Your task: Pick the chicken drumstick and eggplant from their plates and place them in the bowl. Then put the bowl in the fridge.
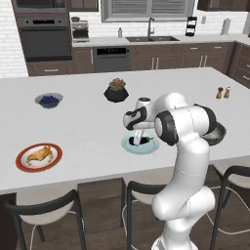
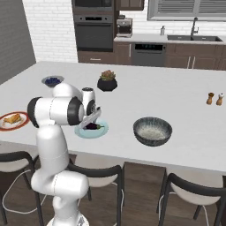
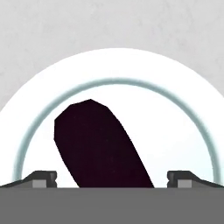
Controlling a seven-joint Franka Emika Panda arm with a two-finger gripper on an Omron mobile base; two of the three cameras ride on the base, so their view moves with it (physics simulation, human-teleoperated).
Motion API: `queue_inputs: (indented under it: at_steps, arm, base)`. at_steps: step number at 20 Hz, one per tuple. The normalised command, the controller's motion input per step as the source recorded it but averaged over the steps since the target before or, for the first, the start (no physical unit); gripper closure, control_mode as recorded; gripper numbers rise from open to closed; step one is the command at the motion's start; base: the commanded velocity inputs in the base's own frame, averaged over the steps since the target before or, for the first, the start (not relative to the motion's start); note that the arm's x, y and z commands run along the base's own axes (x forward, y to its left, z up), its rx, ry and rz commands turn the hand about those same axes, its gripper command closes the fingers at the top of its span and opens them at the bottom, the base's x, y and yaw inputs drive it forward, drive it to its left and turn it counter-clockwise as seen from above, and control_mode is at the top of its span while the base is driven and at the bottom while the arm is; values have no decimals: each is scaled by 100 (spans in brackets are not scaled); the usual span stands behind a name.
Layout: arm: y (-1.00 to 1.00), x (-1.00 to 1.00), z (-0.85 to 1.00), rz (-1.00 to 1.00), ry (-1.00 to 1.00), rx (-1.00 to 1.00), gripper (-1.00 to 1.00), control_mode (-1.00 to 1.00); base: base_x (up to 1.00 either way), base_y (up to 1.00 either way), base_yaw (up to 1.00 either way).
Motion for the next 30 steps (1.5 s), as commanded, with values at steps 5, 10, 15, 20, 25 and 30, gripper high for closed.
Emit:
queue_inputs:
  at_steps: [5,10,15,20,25,30]
  arm:
    - [0,0,-30,7,0,0,-100,-100]
    - [0,0,-17,4,0,0,100,-100]
    - [-7,1,20,-2,-1,0,100,-100]
    - [-30,-7,64,-8,-2,0,100,-100]
    - [-23,0,63,-20,2,0,100,-100]
    - [-46,0,46,-33,10,0,100,-100]
  base:
    - [0,0,0]
    - [0,0,0]
    - [0,0,0]
    - [0,0,0]
    - [0,0,0]
    - [0,0,0]
